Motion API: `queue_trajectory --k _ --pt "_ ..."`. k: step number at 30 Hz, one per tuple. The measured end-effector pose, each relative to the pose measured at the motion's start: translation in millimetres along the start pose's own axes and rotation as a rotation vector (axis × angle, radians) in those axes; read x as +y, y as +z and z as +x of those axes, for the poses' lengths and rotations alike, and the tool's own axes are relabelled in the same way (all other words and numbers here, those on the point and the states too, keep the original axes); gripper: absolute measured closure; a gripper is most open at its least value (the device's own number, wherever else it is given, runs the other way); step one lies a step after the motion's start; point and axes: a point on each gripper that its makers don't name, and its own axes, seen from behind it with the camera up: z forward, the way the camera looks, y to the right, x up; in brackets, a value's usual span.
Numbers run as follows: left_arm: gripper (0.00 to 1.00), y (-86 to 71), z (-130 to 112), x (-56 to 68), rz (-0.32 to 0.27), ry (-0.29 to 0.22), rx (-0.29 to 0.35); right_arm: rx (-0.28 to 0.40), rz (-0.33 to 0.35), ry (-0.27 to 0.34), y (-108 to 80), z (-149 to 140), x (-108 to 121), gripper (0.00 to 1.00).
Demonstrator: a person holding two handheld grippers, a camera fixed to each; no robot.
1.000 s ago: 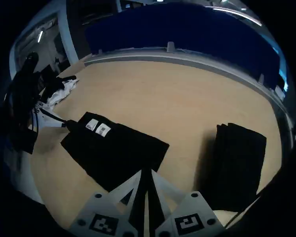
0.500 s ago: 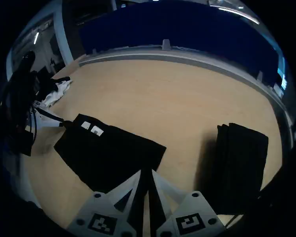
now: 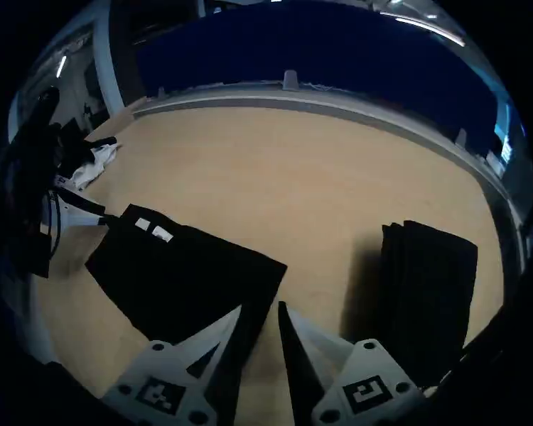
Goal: Fold towel
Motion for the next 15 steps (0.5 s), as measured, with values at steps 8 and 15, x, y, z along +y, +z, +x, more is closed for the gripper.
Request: queue_trajectory --k 8,15 --pt "0.32 2.6 7.1 -11.6 0.035 -0.011 0.012 0.015 -0.032 -0.006 4.8 4.6 7.0 0.54" --pt "0.06 -1.8 12.4 -20.4 0.064 -0.011 0.035 0.025 -0.026 -0.006 2.9 7.3 6.4 0.02"
